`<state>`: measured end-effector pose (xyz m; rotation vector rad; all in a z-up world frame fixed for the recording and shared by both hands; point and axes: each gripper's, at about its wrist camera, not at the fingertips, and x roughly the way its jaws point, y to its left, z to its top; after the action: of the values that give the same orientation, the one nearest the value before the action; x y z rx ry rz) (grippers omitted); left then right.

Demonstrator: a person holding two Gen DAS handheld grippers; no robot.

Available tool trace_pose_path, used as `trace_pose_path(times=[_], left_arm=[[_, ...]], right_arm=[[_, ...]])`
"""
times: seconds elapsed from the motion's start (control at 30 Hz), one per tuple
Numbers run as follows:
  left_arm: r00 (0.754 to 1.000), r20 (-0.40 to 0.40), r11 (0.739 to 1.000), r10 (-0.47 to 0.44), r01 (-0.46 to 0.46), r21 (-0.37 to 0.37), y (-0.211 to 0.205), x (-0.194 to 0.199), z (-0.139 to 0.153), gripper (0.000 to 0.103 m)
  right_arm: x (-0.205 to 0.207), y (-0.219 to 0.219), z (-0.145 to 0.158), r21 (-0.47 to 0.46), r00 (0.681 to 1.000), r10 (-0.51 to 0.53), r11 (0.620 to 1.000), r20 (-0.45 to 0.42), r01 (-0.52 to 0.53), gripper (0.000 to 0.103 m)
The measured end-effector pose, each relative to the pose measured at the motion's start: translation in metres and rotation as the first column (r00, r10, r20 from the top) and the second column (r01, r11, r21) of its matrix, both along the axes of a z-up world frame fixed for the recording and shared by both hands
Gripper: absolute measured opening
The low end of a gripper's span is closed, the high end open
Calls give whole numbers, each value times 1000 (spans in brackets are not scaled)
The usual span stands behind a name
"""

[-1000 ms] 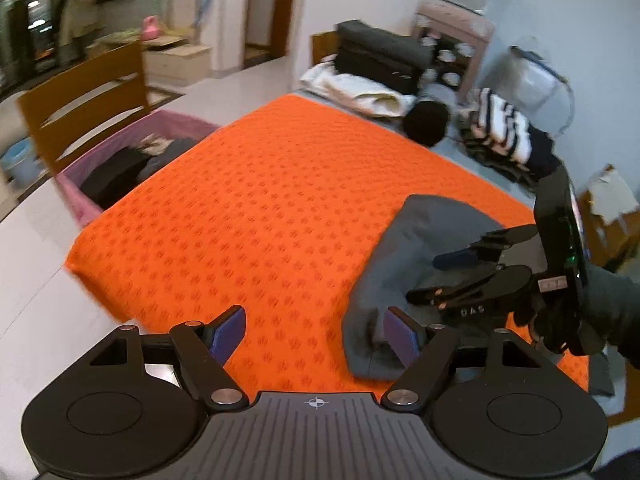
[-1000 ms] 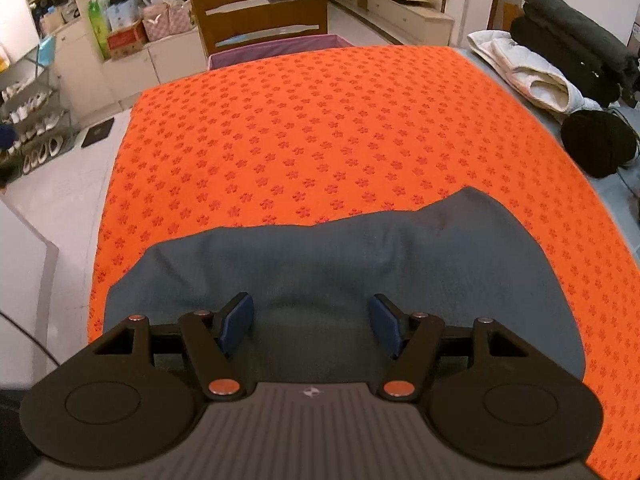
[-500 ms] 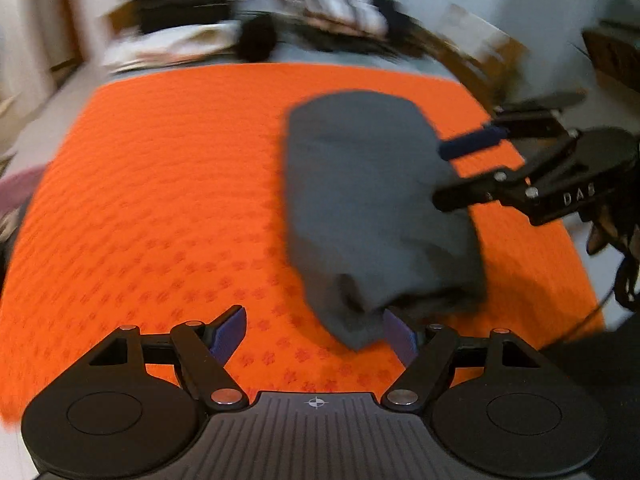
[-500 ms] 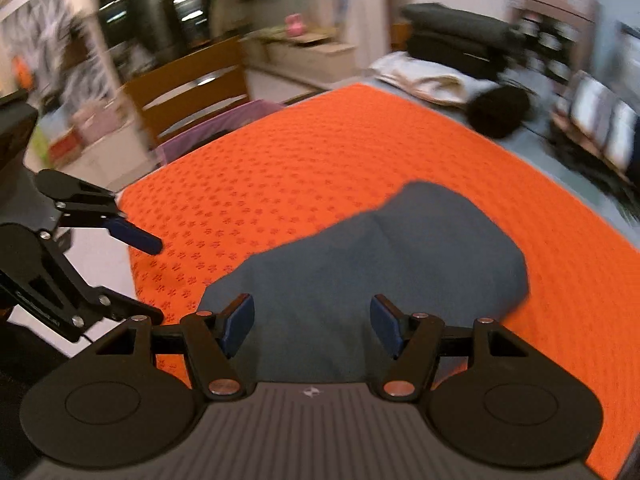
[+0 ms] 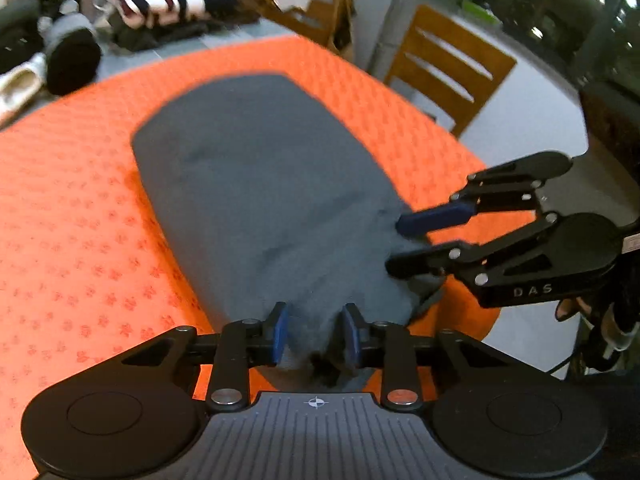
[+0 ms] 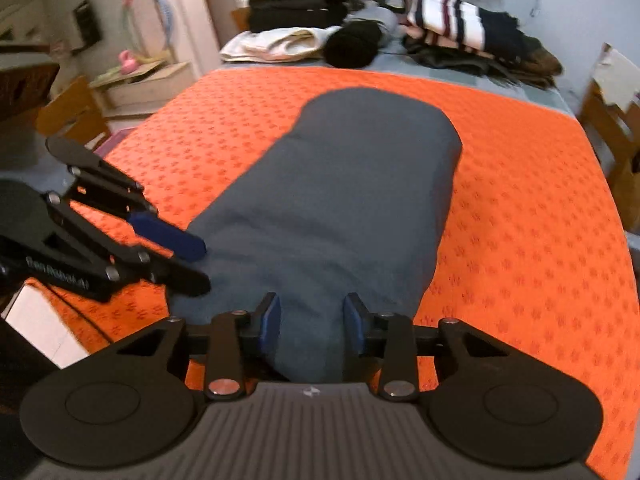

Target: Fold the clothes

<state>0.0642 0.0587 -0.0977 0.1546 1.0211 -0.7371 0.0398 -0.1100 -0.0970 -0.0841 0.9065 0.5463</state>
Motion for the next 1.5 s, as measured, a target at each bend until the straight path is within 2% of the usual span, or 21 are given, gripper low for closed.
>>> trace_pose_path(times=[0.13, 0.17, 0.2, 0.23, 0.3, 0.43, 0.63, 0.73, 0.87, 1.1, 1.3, 1.33, 1.4, 1.47, 1.5], left_arm=[[1000, 1, 999, -25, 25, -28, 5, 6, 1, 36], [1000, -2, 999, -22, 22, -45, 10, 8, 4, 38], [1000, -2, 998, -10, 10, -67, 16, 9, 7, 47], [1000, 2, 996, 6, -6, -86, 20, 10, 12, 58], [998, -3, 990, 64, -64, -124, 35, 13, 14, 65], [986, -49, 969, 162, -168, -181, 53, 26, 11, 70], [949, -169, 928, 265, -299, -224, 59, 53, -7, 77], [922, -230, 900, 311, -363, -239, 62, 67, -16, 78], [911, -272, 893, 310, -377, -247, 53, 73, -24, 78], [890, -305, 870, 338, -419, -259, 45, 80, -36, 87], [886, -309, 863, 347, -430, -264, 49, 74, -37, 88], [888, -307, 865, 342, -425, -266, 48, 73, -37, 88], [893, -306, 871, 329, -412, -267, 44, 73, -37, 87], [897, -316, 867, 309, -402, -294, 38, 76, -34, 84], [899, -320, 864, 298, -397, -309, 35, 77, -33, 83]], right_arm=[[2, 0, 3, 5, 999, -50, 999, -7, 50, 44], [3, -2, 7, 16, 998, -66, 998, -9, 66, 45], [4, -6, 11, 37, 996, -88, 995, -7, 89, 50], [5, -12, 14, 64, 993, -115, 991, -4, 115, 60], [13, -23, 20, 117, 985, -173, 978, -5, 173, 72], [37, -44, 16, 190, 970, -239, 951, -39, 242, 83], [85, -62, -15, 262, 959, -234, 927, -160, 270, 86], [100, -64, -29, 315, 953, -210, 909, -219, 273, 86], [119, -65, -48, 380, 941, -172, 882, -291, 279, 86], [122, -54, -60, 397, 942, -97, 889, -321, 227, 86], [116, -59, -65, 428, 939, -75, 876, -335, 222, 84], [116, -59, -65, 431, 938, -75, 874, -337, 225, 76], [117, -59, -64, 440, 937, -74, 869, -340, 229, 70], [116, -58, -61, 462, 939, -69, 857, -337, 229, 59], [116, -60, -60, 486, 937, -69, 841, -342, 239, 47]])
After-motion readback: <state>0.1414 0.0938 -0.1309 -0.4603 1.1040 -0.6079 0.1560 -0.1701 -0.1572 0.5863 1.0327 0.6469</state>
